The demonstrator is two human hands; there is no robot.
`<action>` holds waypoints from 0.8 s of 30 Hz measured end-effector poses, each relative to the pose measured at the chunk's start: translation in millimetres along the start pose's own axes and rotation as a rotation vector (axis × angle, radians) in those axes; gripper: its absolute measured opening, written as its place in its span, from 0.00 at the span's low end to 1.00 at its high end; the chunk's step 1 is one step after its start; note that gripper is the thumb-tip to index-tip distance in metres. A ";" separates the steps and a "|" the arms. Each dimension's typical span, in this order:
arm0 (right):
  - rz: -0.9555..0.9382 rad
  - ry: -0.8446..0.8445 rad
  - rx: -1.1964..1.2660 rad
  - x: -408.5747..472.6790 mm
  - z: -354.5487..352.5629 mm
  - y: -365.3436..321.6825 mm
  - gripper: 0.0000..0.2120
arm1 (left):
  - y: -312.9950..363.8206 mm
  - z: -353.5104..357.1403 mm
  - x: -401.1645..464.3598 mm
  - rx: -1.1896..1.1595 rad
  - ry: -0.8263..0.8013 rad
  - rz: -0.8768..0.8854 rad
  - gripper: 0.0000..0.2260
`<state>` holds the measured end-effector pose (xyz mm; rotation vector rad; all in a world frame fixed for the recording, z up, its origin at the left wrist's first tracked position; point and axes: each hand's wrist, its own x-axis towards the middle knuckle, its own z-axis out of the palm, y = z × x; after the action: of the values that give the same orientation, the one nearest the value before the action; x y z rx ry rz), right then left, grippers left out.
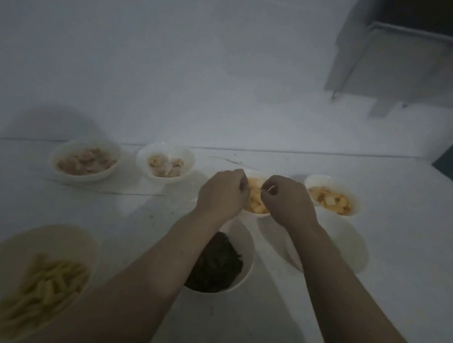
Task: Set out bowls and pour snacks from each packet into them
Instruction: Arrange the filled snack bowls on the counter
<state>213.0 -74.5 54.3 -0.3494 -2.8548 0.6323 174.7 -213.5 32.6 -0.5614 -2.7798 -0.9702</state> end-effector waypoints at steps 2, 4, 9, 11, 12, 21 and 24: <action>0.016 0.001 -0.023 10.1 -19.8 33.8 0.07 | 28.7 25.0 17.4 -0.018 -0.044 -0.015 0.10; 0.042 -0.003 -0.051 23.0 -38.7 68.0 0.08 | 54.4 47.9 34.2 -0.012 -0.081 -0.042 0.11; 0.030 -0.121 -0.239 55.7 -56.1 134.3 0.11 | 84.6 102.4 57.0 0.091 -0.205 -0.076 0.15; 0.005 -0.220 -0.326 65.6 -51.0 150.0 0.11 | 86.6 117.5 59.3 0.167 -0.252 -0.124 0.16; -0.011 -0.256 -0.349 70.0 -47.5 156.7 0.11 | 86.7 122.0 59.8 0.183 -0.261 -0.157 0.16; -0.140 -0.437 -0.338 114.1 -23.0 177.7 0.09 | 88.8 119.2 75.3 0.412 -0.304 -0.371 0.09; -0.200 -0.356 -0.315 123.8 -9.3 172.2 0.09 | 82.0 120.0 84.5 0.496 -0.282 -0.356 0.10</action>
<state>129.3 114.2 4.9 0.0115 -3.2788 0.2228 127.6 -54.1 7.1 -0.1385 -3.2731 -0.2188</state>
